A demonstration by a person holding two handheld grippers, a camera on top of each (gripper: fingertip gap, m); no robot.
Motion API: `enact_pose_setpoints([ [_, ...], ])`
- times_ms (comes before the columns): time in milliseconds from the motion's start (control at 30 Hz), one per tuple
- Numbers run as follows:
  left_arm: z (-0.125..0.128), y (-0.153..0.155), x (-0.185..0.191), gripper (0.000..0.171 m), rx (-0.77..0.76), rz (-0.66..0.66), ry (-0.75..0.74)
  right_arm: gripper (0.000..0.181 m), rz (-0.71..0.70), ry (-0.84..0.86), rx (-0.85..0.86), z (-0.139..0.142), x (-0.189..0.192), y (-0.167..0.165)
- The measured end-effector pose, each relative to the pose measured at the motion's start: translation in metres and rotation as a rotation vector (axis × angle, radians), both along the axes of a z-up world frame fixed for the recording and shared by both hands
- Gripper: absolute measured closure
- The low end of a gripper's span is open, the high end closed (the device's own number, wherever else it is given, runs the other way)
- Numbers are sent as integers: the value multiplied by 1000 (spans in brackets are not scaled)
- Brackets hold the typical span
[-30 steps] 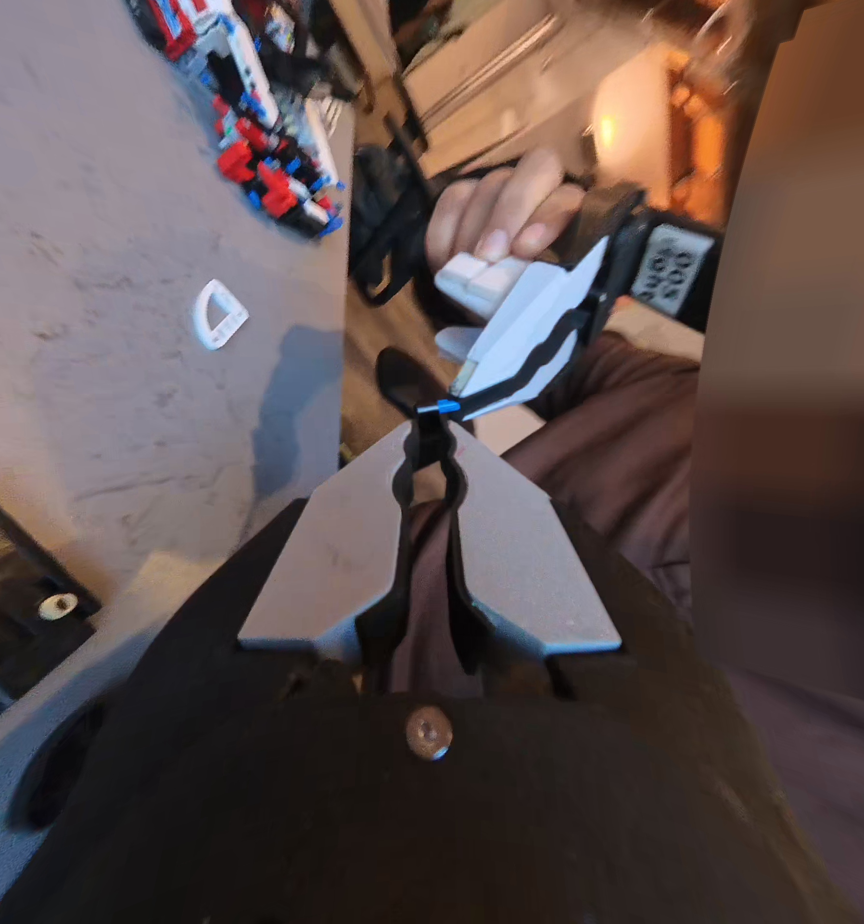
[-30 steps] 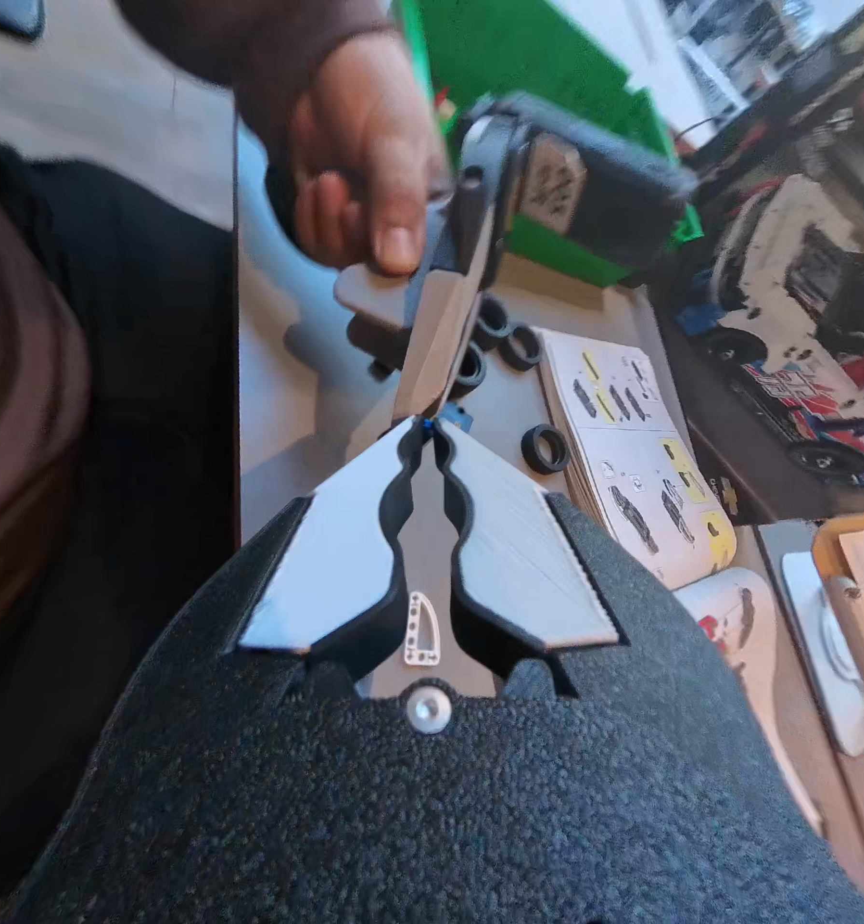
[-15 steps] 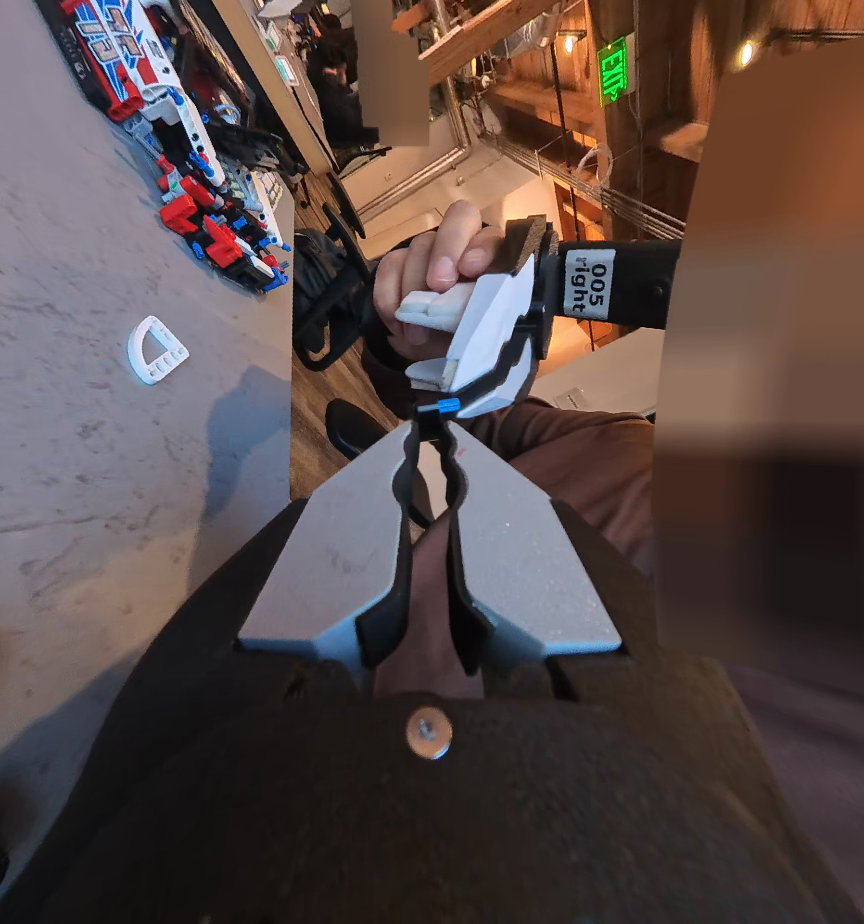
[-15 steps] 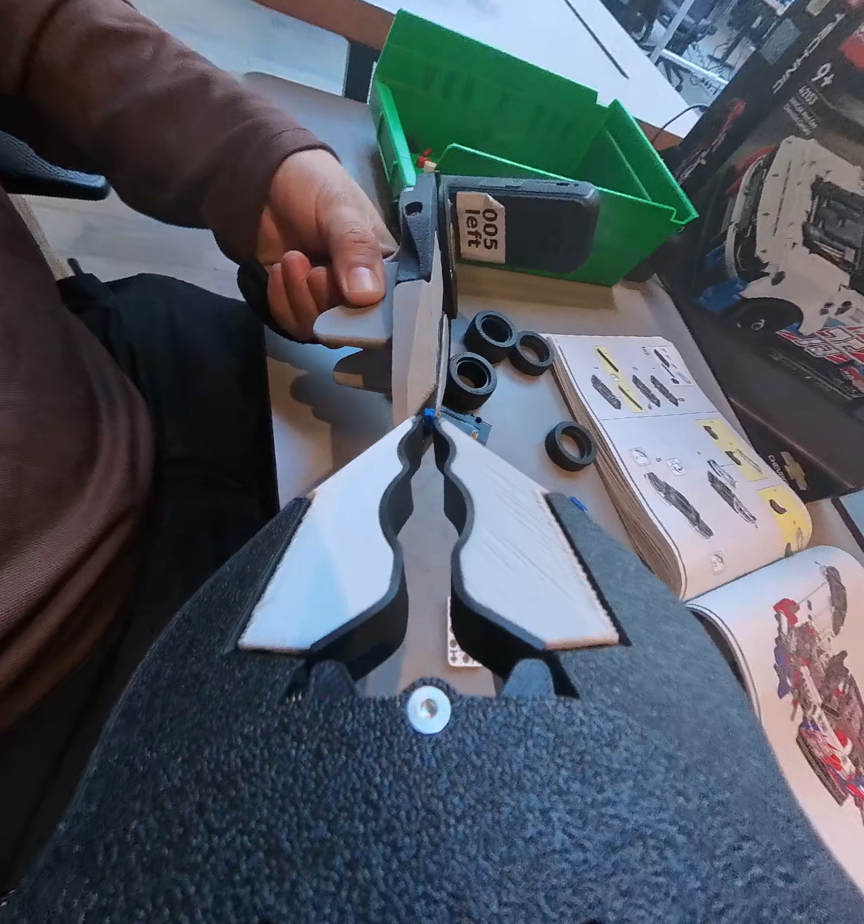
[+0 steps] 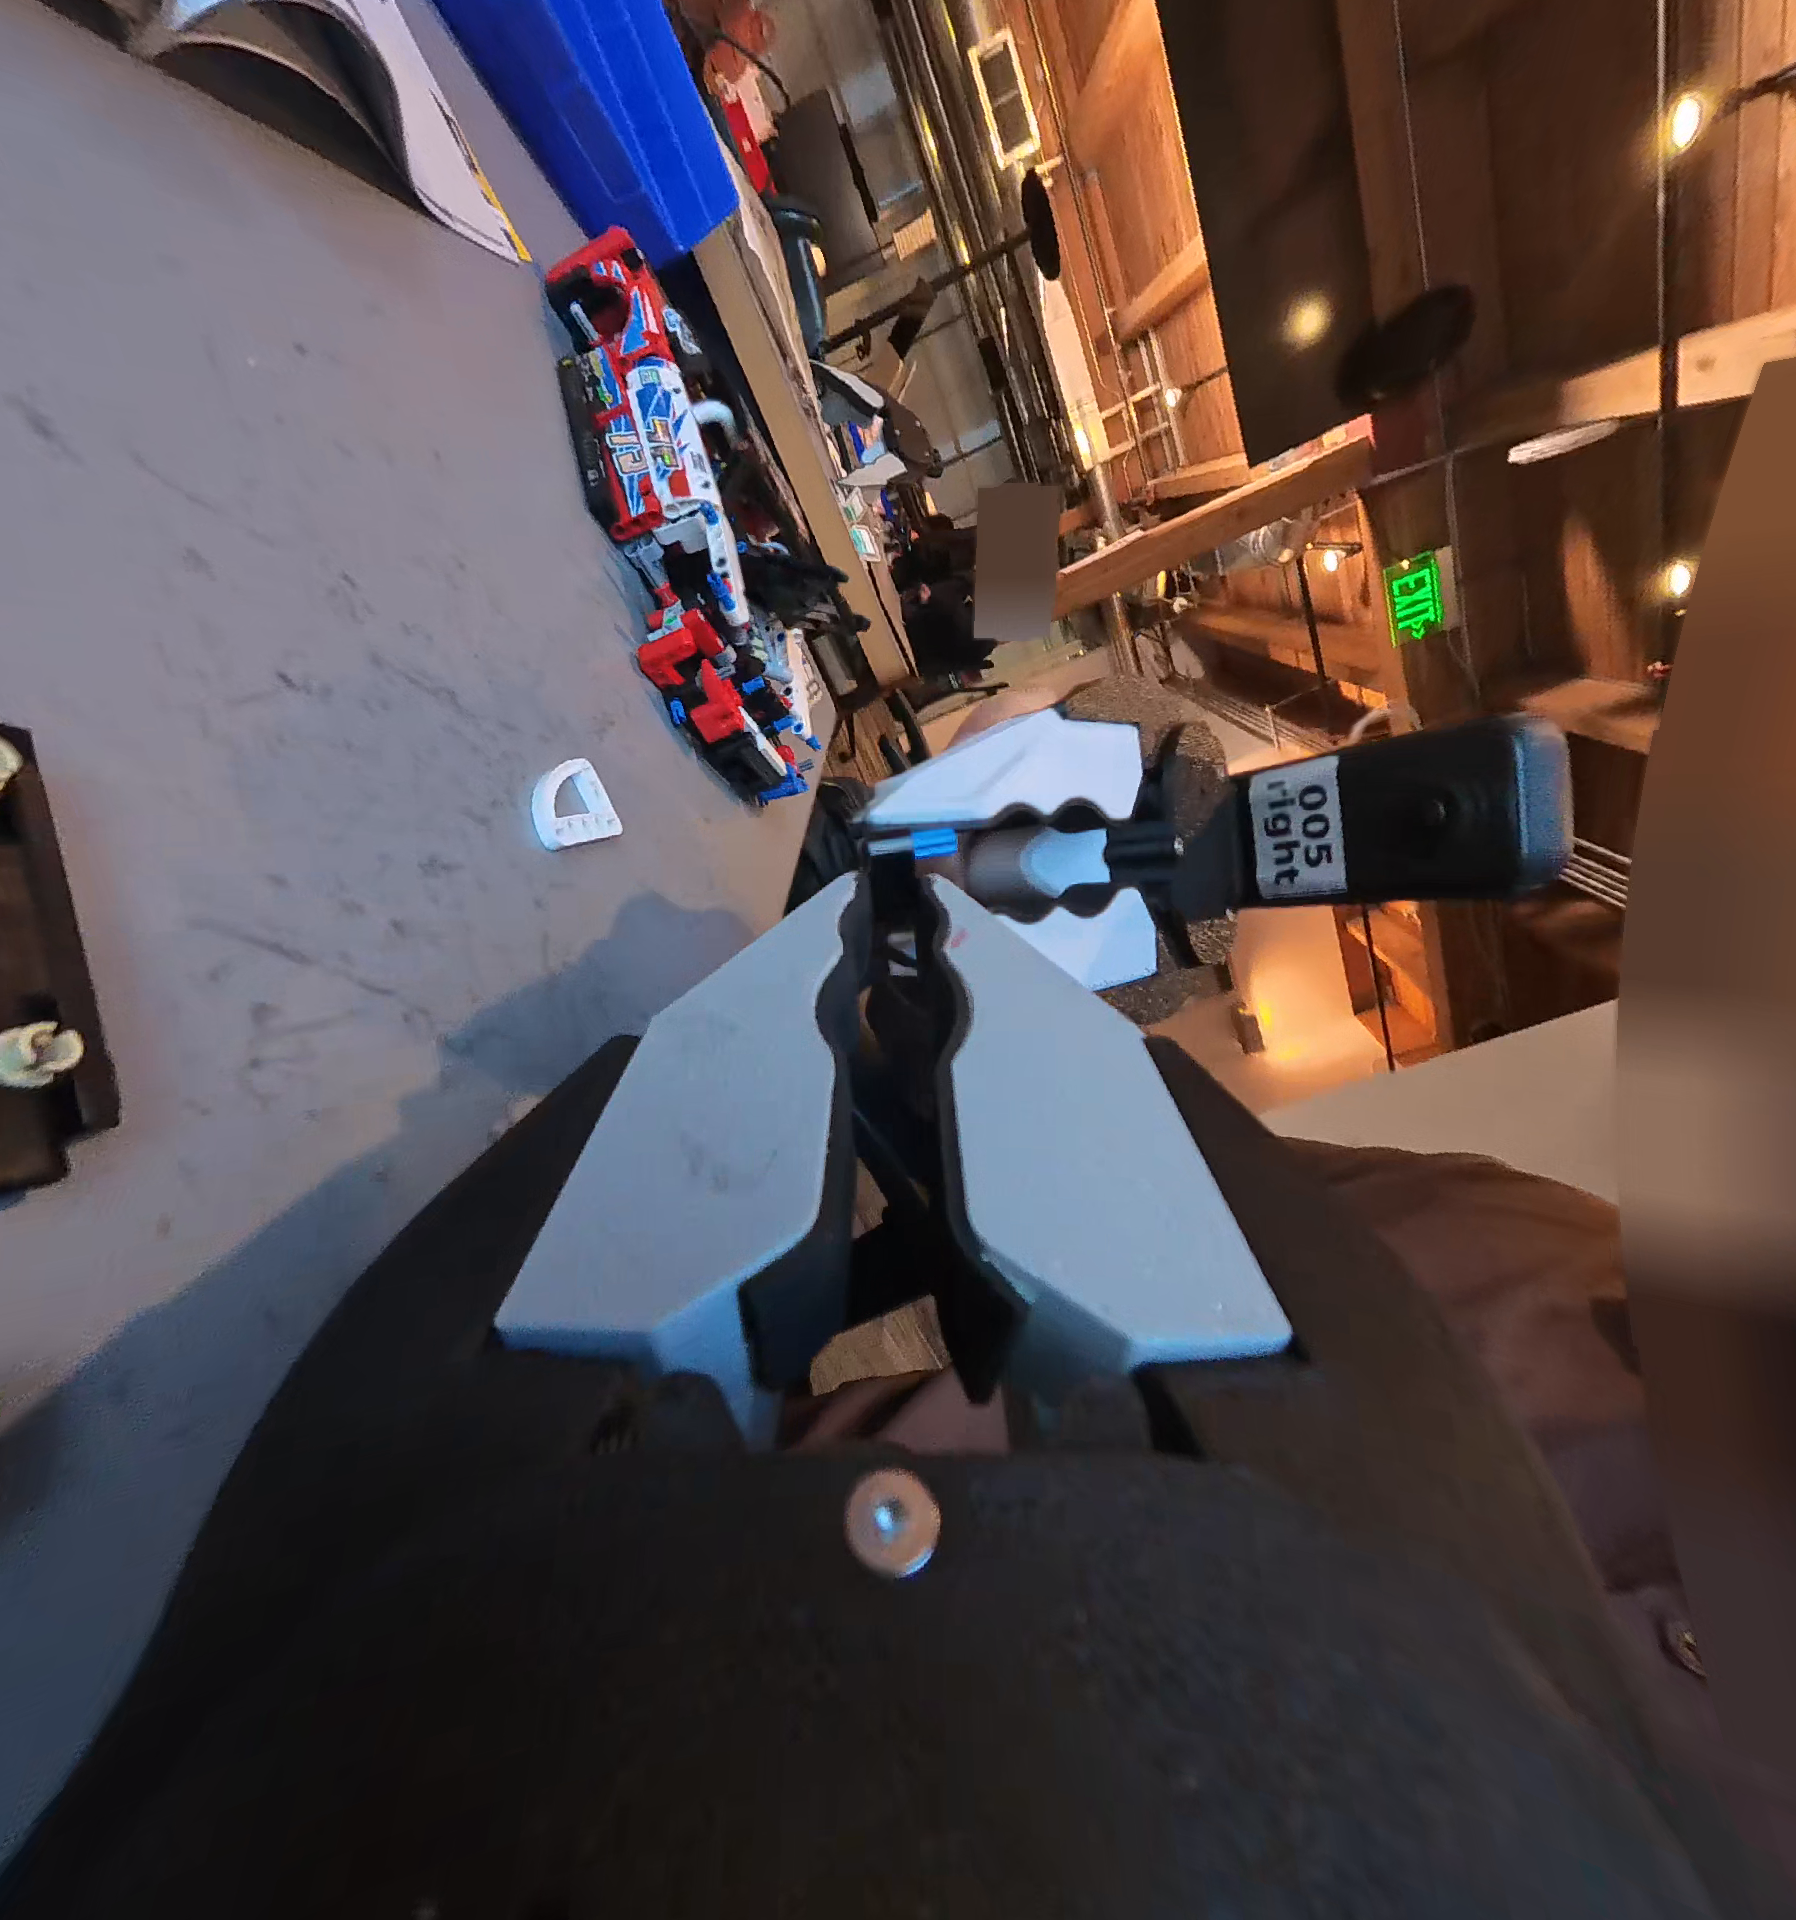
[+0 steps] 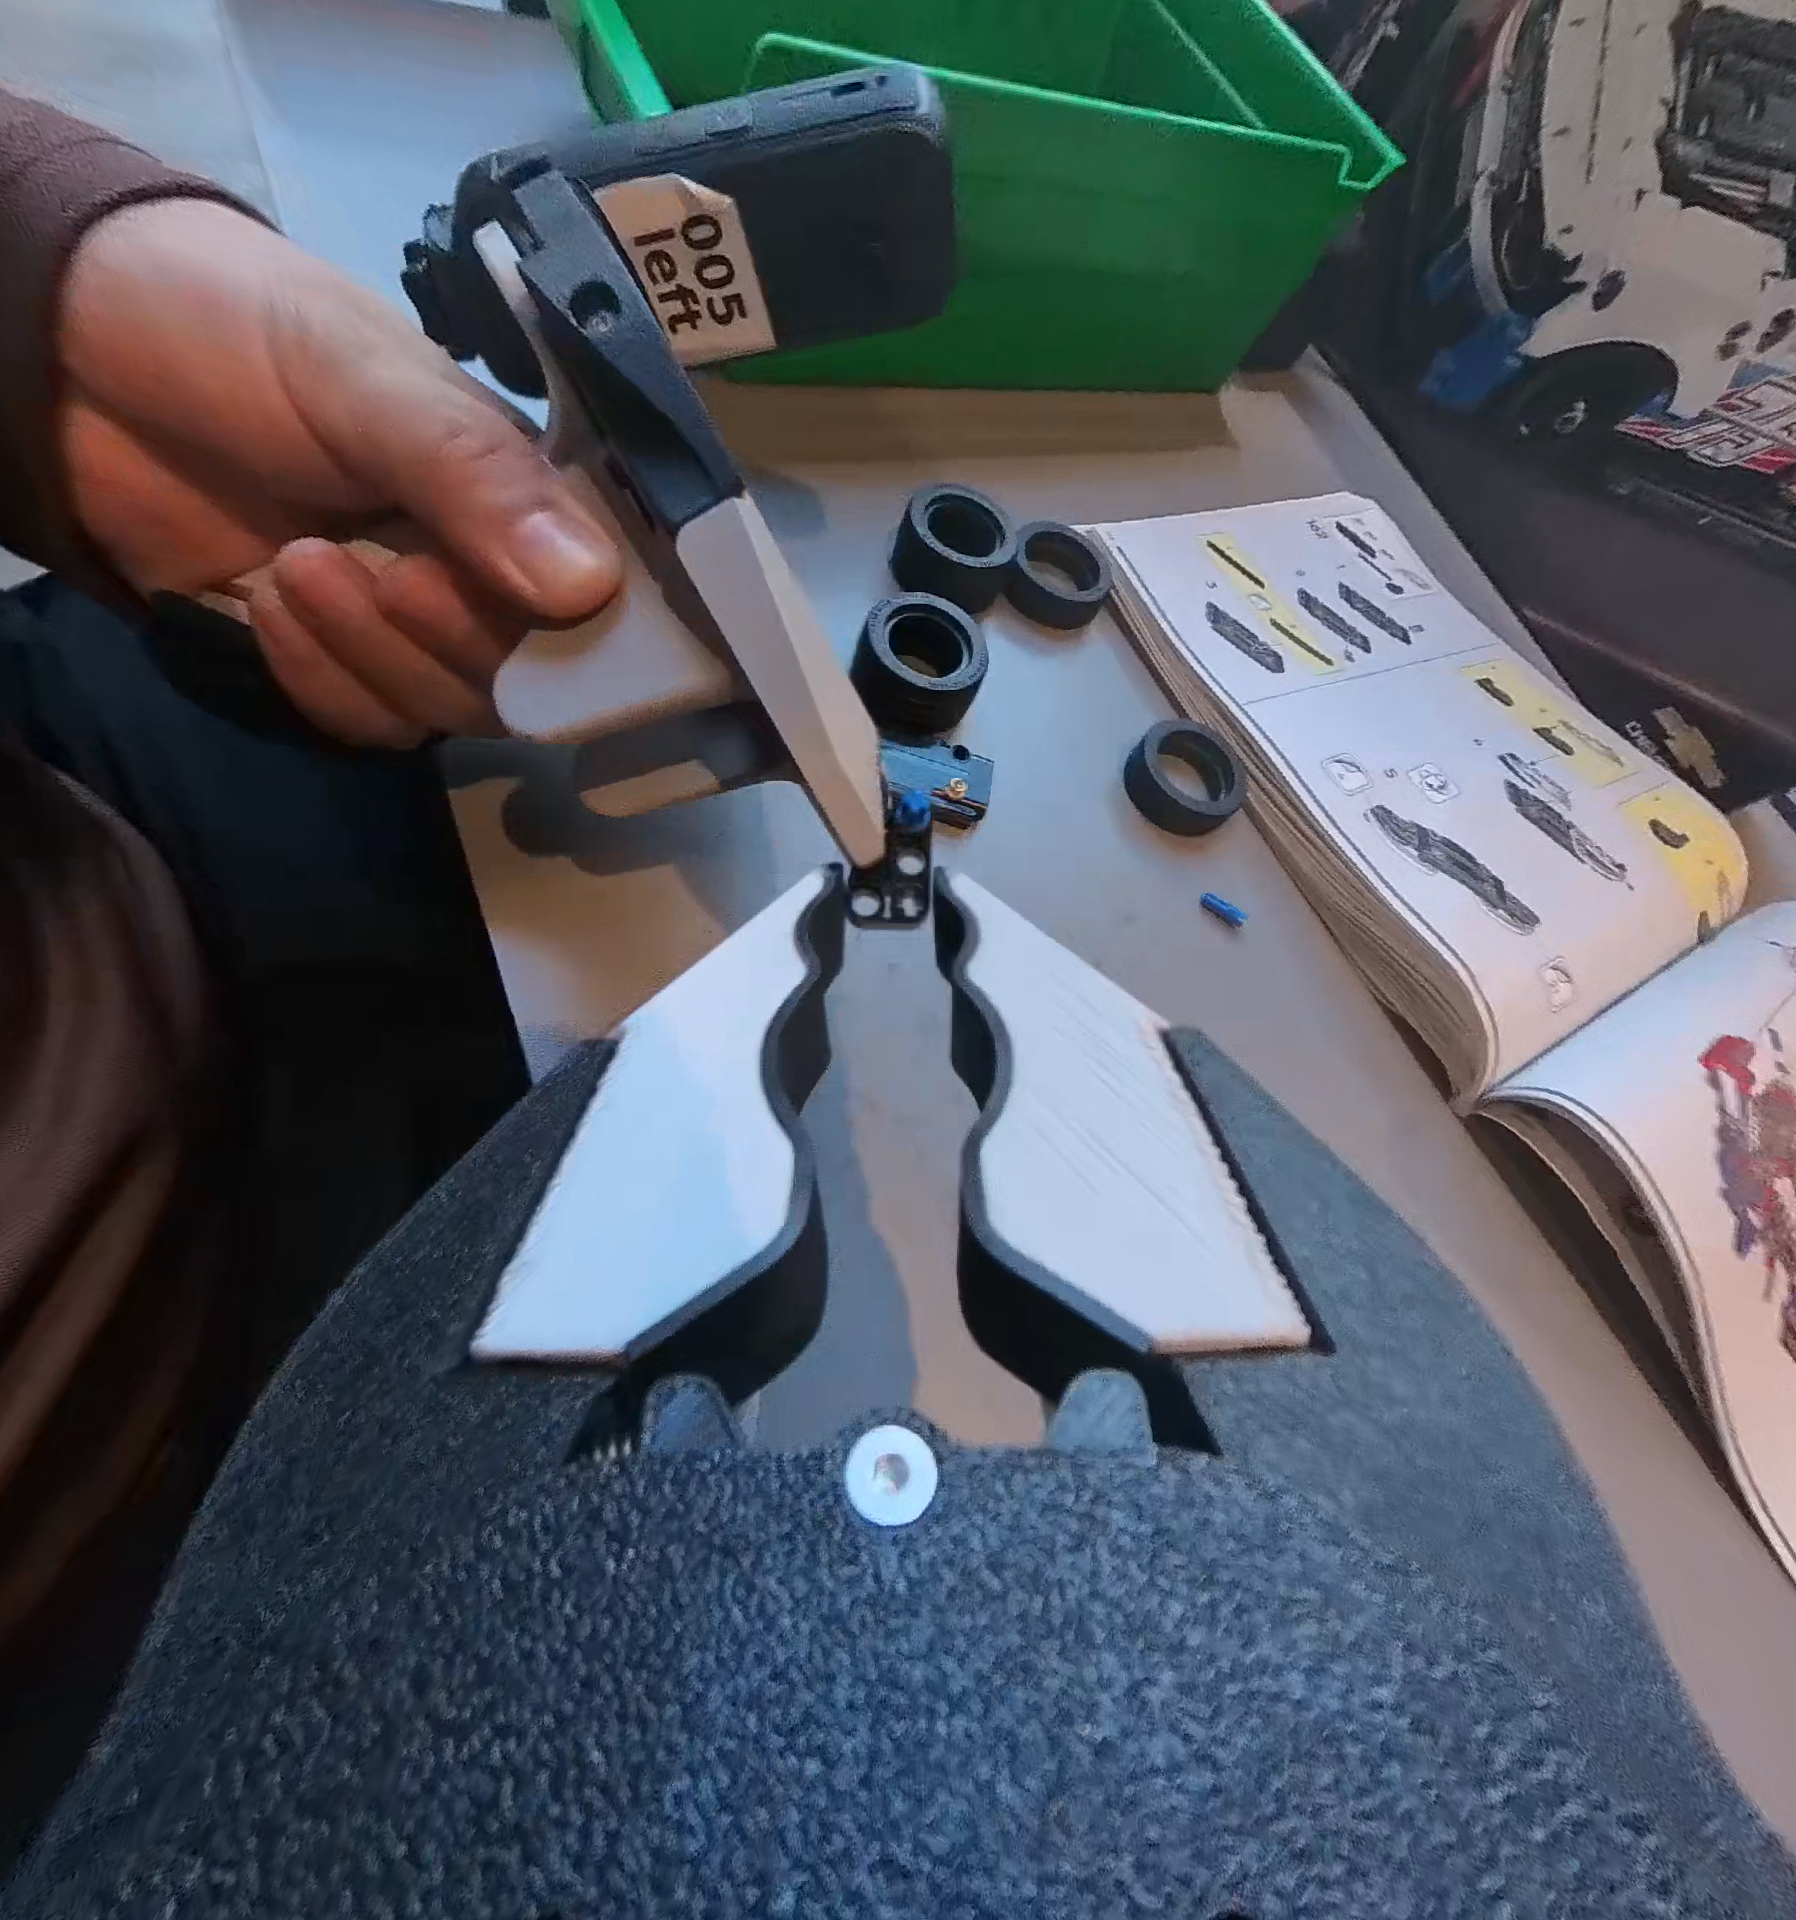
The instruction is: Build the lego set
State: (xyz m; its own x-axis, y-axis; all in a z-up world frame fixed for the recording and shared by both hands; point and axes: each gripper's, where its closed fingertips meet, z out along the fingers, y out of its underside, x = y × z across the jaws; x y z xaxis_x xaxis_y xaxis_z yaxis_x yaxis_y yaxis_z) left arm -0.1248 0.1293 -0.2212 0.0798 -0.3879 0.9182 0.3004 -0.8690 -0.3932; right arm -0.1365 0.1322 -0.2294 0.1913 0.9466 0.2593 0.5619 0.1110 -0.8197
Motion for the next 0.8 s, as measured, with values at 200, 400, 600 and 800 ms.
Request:
enact_pose_setpoints([
  [200, -18, -4, -7, 163, -10, 12, 88, 166, 75, -60, -69, -19, -5, -2],
  [400, -35, -10, -47, 147, 311, 37, 515, 166, 222, -262, -93, -65, 3, -3],
  [600, -42, -6, -54, 150, 416, 5, 666, 161, 292, -329, -154, -76, 1, 5],
  [800, -46, -9, -52, 152, 376, -27, 622, 155, 235, -338, -160, -71, 18, 6],
])
